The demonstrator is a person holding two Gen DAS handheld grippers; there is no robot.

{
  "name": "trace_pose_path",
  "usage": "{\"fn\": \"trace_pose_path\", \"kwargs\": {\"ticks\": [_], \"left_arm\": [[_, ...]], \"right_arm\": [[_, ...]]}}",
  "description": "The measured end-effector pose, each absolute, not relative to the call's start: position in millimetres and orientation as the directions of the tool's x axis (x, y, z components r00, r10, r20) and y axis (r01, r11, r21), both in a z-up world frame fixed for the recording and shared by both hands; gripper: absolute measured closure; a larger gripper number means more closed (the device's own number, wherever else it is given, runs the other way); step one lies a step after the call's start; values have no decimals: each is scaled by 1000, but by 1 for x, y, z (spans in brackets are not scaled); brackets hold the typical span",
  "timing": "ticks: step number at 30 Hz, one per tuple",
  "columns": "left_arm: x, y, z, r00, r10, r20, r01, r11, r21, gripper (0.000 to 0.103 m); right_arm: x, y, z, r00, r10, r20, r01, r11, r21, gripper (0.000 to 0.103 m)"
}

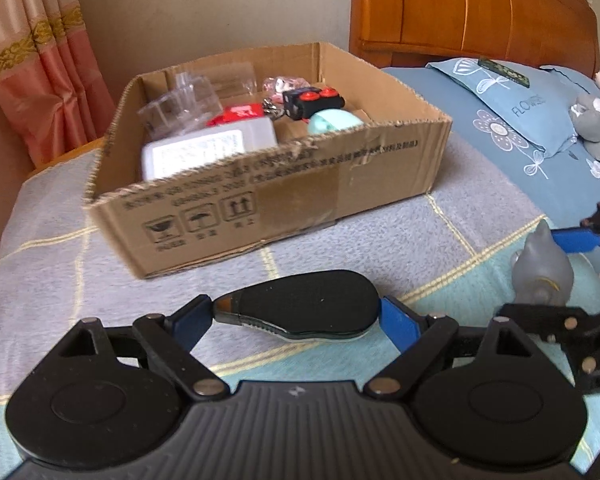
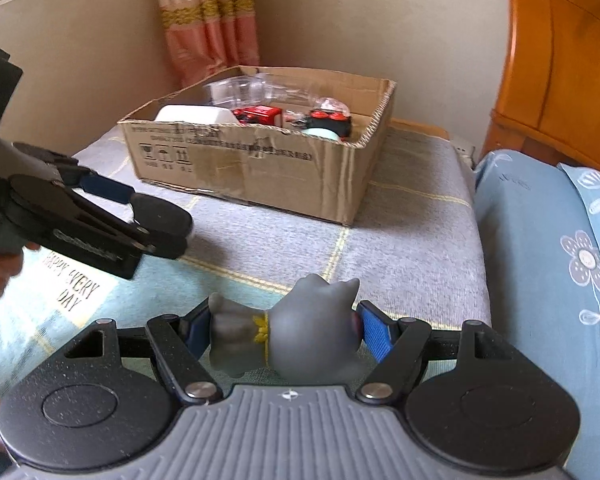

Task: Organize rigid objects
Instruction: 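Carry the black oval object into the box with left gripper while right drops the cat there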

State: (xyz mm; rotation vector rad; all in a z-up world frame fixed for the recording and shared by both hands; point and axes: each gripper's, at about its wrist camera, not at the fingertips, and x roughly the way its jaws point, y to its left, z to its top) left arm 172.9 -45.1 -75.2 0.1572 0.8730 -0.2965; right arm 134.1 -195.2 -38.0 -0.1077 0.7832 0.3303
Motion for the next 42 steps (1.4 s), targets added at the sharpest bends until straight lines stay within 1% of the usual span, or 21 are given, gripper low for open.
{"fn": "trace_pose_path", "kwargs": {"ticks": [4, 11, 18, 21, 28, 32, 36, 38, 42], "left_arm": [[169, -33, -57, 604, -205, -770, 330, 944, 7, 14], [171, -25, -18, 638, -218, -739, 350, 936, 26, 14], [195, -24, 13, 664, -225, -713, 365, 930, 46, 14], [213, -22, 23, 689, -208, -695, 348, 935, 65, 14], [263, -15, 22, 704, -157, -693, 291, 953, 80, 14], [280, -9, 14, 702, -142, -698, 259, 964, 64, 14], [288, -5, 3, 689, -128, -714, 244, 968, 62, 13], [290, -3, -1, 682, -127, -721, 247, 967, 63, 11], [283, 2, -3, 697, -115, -708, 233, 970, 71, 8]], "right_arm": [[136, -195, -27, 650, 279, -707, -367, 930, 30, 25], [144, -191, -2, 653, 316, -689, -418, 908, 21, 25], [166, -189, 30, 670, 358, -650, -448, 893, 30, 25], [177, -186, 40, 684, 357, -636, -452, 892, 14, 25], [204, -184, 46, 685, 343, -643, -435, 900, 17, 25], [215, -182, 49, 689, 330, -645, -432, 902, 1, 25], [225, -180, 55, 697, 317, -643, -430, 903, -21, 25], [232, -179, 58, 699, 316, -642, -432, 901, -27, 25], [249, -176, 63, 695, 315, -647, -448, 893, -45, 25]]}}
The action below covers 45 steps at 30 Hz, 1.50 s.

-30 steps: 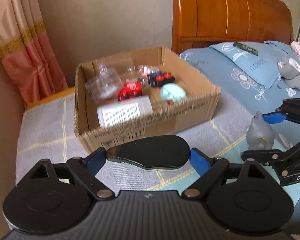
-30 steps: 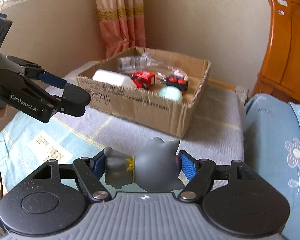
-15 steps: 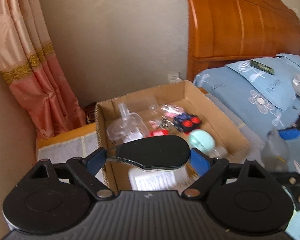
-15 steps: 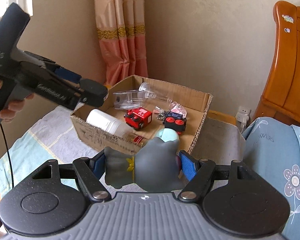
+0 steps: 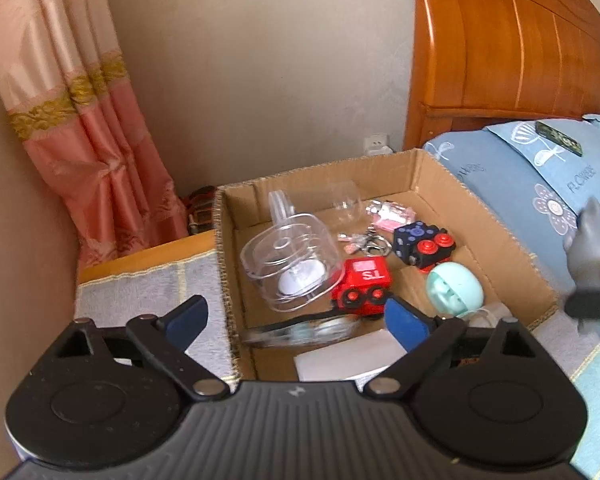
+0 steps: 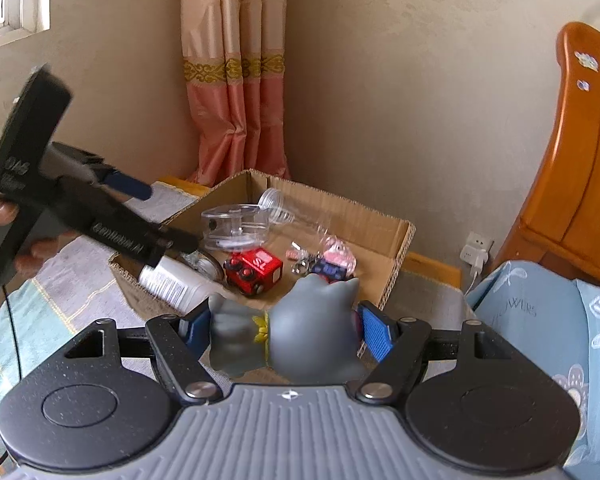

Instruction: Organize rigid objects

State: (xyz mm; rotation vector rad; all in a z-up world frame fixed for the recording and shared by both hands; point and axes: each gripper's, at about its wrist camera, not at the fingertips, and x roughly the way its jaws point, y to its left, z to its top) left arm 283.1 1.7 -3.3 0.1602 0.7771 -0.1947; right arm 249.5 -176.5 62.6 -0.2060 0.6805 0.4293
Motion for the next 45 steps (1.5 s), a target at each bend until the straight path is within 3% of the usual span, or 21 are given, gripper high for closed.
{"fn": "trace_pose_path", "kwargs": {"ticks": [15, 17, 19, 23, 30, 36, 45], "left_arm": [[229, 13, 11, 731, -171, -661, 235, 972, 9, 3], [223, 11, 12, 742, -166, -650, 234, 972, 20, 3], [219, 11, 13, 751, -169, -639, 237, 971, 21, 3], [210, 11, 16, 769, -169, -616, 229, 973, 19, 2], [189, 4, 26, 801, -140, -582, 201, 979, 41, 2], [164, -3, 38, 816, -69, -574, 133, 989, 70, 2], [127, -7, 13, 777, -7, -629, 13, 1000, 4, 2]], "right_arm": [[332, -129, 55, 626, 330, -707, -566, 816, -120, 25], [339, -121, 51, 614, 331, -717, -573, 812, -116, 19], [340, -117, 49, 623, 316, -715, -558, 821, -122, 4], [332, -118, 54, 649, 304, -697, -522, 845, -119, 0], [307, -135, 78, 680, 232, -696, -386, 920, -70, 0], [262, -147, 95, 719, 90, -689, -210, 973, -92, 0], [176, -154, 38, 652, 1, -758, 4, 1000, 5, 0]]}}
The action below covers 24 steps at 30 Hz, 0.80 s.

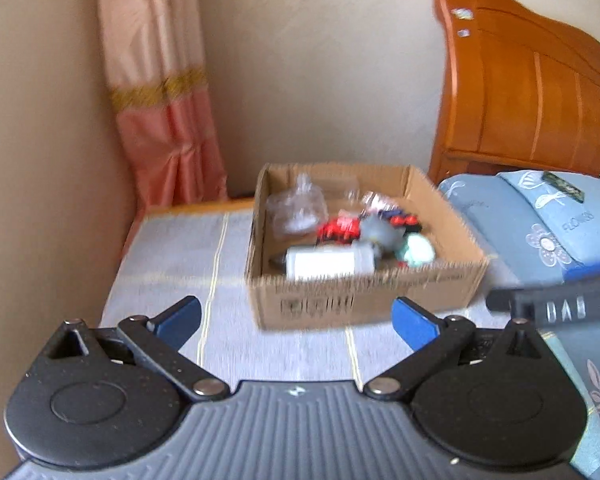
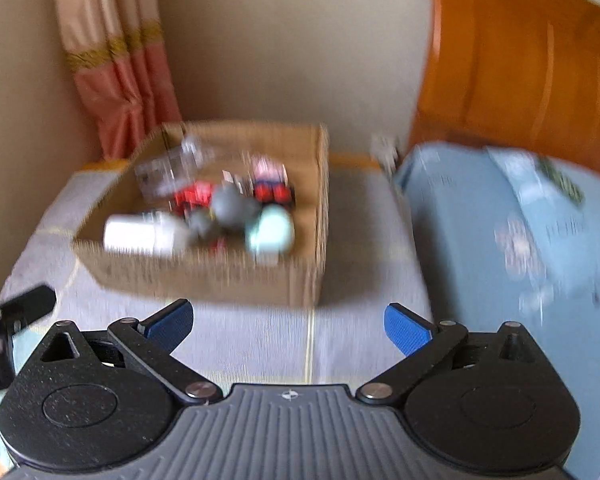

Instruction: Organize rigid objects

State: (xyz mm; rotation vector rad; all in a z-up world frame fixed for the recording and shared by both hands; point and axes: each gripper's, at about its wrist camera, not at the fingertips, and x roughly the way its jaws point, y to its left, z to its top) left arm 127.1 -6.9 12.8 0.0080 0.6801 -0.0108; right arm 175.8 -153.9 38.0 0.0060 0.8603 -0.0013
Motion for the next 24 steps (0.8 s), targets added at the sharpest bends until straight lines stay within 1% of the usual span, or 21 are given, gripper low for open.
{"fn": "trace_pose_path", "kwargs": {"ticks": [4, 8, 18, 24], "left_arm": [[117, -10, 1, 730, 9, -683, 6, 1000, 19, 2], [108, -12, 3, 719, 2, -695, 6, 1000, 9, 2], [98, -14, 31, 753, 45, -656, -10, 998, 57, 2], [97, -17, 34, 762, 55, -645, -16, 998, 65, 2]], "right_arm": [[148, -147, 21, 623, -1, -783, 15, 1000, 10, 0], [132, -143, 22, 628, 5, -778, 13, 1000, 17, 0], [124, -141, 51, 695, -1, -719, 15, 1000, 13, 0], [122, -140, 59, 714, 3, -700, 12, 1000, 17, 0]]}}
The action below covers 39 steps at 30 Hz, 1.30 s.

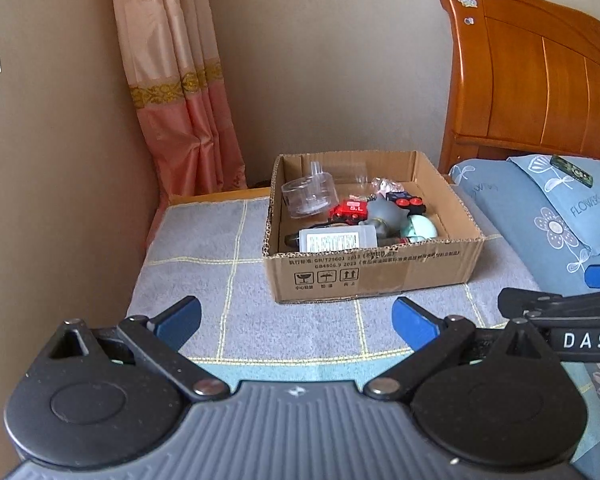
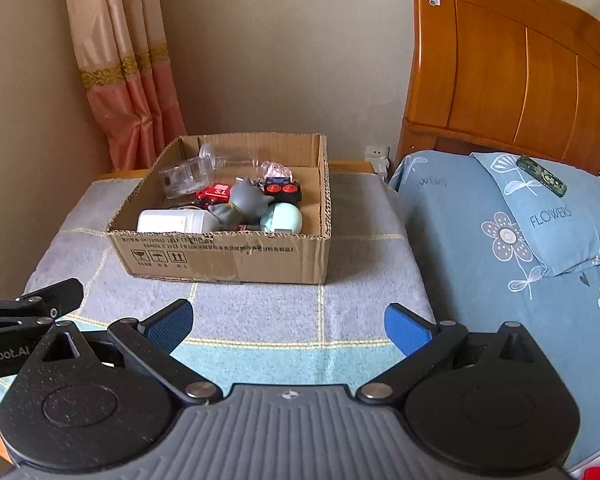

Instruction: Organize rigid objects

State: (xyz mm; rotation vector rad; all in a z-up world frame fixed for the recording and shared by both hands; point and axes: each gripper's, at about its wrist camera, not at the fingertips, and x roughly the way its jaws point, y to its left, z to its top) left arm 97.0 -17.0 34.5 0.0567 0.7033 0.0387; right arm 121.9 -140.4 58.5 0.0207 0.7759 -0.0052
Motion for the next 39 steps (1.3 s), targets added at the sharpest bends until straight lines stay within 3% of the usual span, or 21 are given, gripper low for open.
{"fn": "trace_pose_path", "kwargs": {"ticks": [39], "left_arm": [[95, -18, 38, 775, 75, -627, -33, 996, 78, 2]], "right_arm": [[116, -137, 64, 734, -6, -679, 22, 1000, 16, 0]]}}
